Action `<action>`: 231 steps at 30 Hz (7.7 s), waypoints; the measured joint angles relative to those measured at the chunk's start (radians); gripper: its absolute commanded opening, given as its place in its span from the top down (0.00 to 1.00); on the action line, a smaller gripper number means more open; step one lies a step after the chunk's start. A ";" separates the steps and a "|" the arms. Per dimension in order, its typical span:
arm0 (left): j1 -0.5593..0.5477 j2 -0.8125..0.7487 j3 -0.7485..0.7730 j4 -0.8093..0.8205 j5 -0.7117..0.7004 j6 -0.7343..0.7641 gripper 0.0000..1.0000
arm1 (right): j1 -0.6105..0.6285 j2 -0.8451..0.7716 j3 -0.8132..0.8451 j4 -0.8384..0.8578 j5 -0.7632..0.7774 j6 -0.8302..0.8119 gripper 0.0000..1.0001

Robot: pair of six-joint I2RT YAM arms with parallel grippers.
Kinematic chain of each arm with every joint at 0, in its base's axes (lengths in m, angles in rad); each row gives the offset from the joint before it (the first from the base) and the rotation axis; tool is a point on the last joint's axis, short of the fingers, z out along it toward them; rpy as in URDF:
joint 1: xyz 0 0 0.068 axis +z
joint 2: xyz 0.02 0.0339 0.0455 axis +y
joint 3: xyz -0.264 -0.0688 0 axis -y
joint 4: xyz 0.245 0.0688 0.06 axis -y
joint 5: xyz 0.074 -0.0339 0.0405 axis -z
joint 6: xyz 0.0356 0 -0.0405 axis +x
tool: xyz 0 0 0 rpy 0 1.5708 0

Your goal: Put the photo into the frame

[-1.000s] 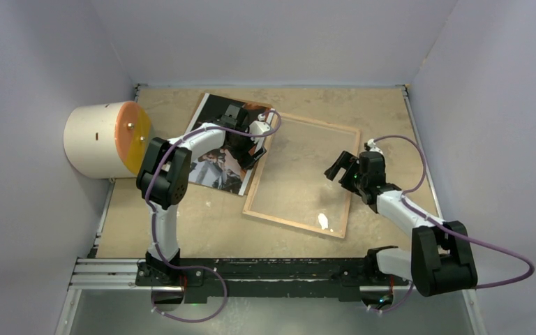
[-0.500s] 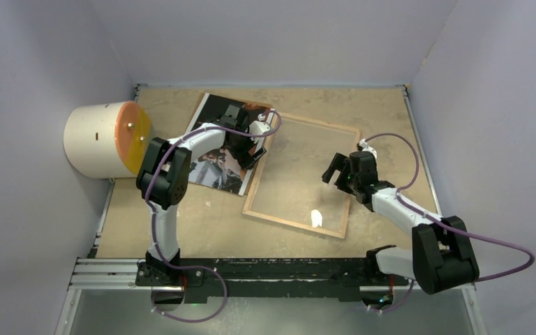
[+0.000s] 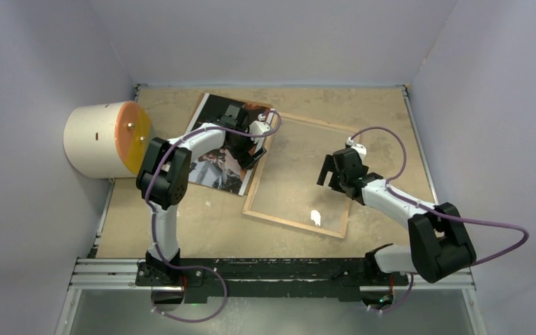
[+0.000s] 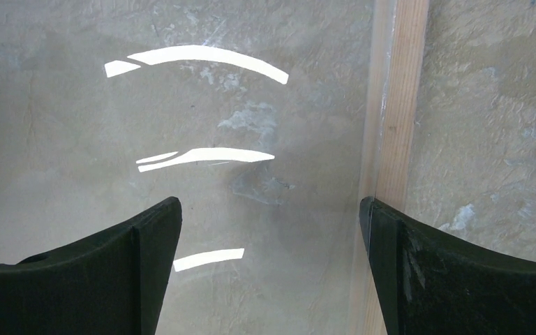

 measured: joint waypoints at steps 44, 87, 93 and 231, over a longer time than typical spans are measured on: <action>-0.006 -0.020 -0.028 0.027 -0.016 0.008 0.02 | 0.072 -0.002 0.049 -0.143 0.074 0.117 0.01; -0.007 -0.020 -0.029 0.028 -0.018 0.008 0.02 | -0.139 -0.129 -0.029 -0.132 -0.116 0.129 0.09; -0.007 -0.020 -0.029 0.029 -0.018 0.008 0.02 | -0.140 -0.141 -0.029 -0.131 -0.158 0.137 0.12; -0.023 -0.025 -0.031 0.031 -0.046 0.025 0.02 | -0.263 -0.297 -0.054 -0.386 -0.371 0.114 0.18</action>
